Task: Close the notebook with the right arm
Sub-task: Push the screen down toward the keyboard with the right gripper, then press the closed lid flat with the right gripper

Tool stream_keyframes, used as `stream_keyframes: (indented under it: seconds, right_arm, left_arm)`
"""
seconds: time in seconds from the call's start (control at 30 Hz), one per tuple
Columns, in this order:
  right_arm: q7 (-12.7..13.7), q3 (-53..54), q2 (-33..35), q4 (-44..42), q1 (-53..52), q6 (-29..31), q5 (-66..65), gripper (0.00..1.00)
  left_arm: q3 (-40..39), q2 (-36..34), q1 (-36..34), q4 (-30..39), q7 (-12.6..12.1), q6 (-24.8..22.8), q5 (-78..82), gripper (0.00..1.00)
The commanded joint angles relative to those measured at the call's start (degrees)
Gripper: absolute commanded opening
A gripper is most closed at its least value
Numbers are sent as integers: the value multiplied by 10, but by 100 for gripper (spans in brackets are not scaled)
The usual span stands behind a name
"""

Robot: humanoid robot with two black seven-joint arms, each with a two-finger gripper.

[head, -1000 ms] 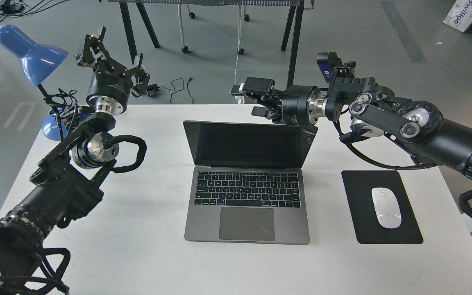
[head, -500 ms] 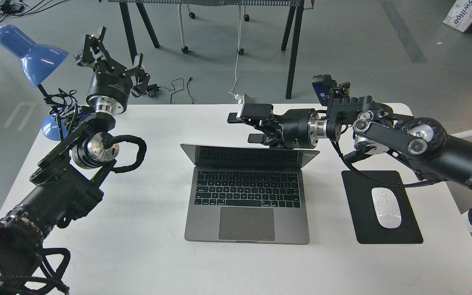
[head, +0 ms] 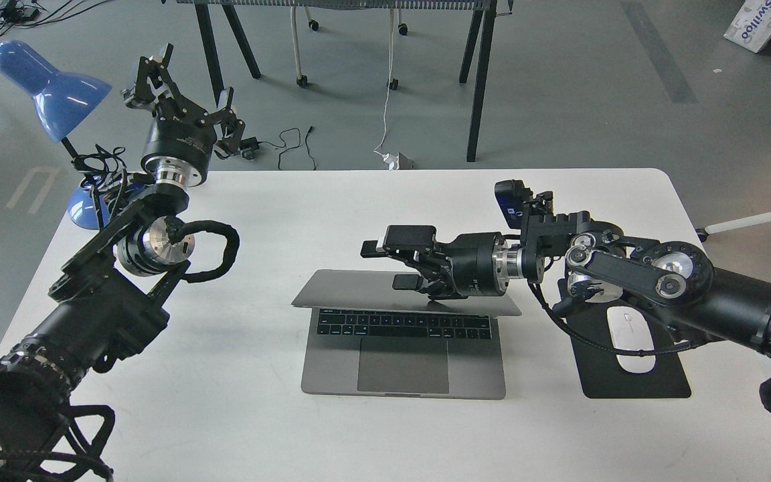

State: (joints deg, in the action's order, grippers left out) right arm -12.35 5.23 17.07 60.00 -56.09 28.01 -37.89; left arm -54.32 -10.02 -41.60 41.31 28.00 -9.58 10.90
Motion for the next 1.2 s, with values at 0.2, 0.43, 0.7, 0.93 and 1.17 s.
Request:
stream_keyframes:
  seconds: [0.2,0.43,0.7,0.93,1.17]
  right_arm:
    - [1,-1,0,-3,57,0,-9,100]
    - [2,-1,0,-8,85,0,-11,100]
    - [5,-1,1,-11,114,-2,-16,100]
    - [5,-1,1,-16,133,-2,-16,100]
    - [5,-1,0,-26,149,-2,-16,100]
  left_arm:
    - [0,-1,0,0,0,0,0,100]
    - [0,-1,-1,0,0,0,0,100]
    - [0,-1,-1,0,0,0,0,100]
    - [0,0,-1,0,0,0,0,100]
    - [0,0,-1,0,0,0,0,100]
